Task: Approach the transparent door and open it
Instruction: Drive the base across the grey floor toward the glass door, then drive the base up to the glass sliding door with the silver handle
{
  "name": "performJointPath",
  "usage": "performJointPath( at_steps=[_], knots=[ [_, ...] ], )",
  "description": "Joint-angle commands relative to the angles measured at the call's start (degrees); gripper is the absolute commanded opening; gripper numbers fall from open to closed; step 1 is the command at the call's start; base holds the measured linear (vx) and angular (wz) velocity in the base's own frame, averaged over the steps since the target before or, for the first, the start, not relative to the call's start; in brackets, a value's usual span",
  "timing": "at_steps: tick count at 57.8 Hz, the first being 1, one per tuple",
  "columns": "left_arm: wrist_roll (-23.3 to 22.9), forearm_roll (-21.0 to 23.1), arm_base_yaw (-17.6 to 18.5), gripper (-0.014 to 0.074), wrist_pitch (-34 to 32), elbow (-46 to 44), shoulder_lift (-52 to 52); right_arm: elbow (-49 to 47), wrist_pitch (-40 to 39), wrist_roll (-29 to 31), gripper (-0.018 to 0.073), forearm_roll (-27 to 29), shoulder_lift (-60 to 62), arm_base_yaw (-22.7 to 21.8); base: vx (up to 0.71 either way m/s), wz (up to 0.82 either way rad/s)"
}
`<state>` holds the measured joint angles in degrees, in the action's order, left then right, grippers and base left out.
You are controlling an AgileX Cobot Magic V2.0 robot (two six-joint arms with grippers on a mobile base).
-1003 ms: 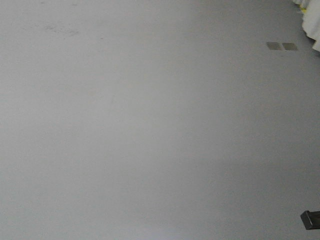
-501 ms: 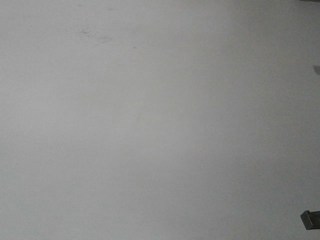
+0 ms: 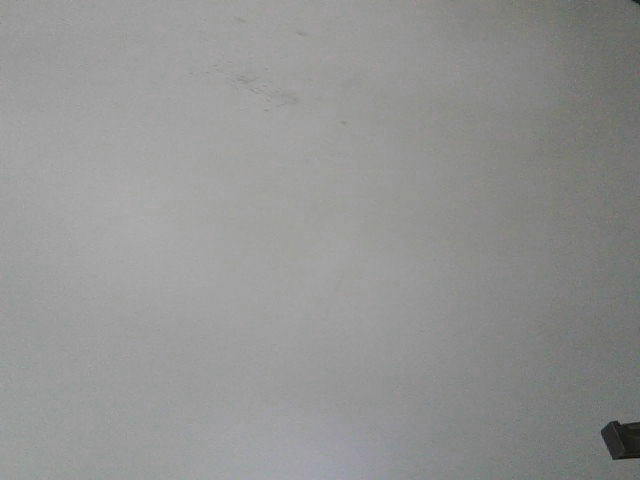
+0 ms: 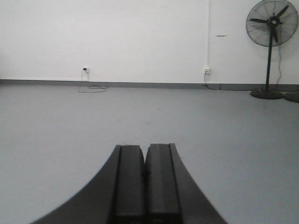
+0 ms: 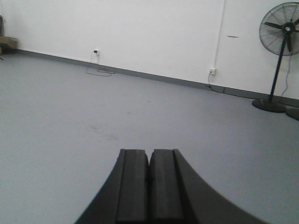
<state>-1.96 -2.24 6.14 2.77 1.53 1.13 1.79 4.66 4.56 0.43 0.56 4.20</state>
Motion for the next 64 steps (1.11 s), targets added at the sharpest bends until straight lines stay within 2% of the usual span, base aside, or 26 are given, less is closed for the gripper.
performJointPath(
  at_steps=[1,64],
  knots=[
    [-0.1,0.3,0.3,-0.0006,-4.8,1.8,0.2,0.7,-5.0,0.3,-0.0008,-0.4,0.8,-0.1,0.44,0.38],
    [-0.1,0.3,0.3,-0.0006,-4.8,1.8,0.2,0.7,-5.0,0.3,-0.0008,-0.4,0.8,-0.1,0.49,0.49]
  ],
)
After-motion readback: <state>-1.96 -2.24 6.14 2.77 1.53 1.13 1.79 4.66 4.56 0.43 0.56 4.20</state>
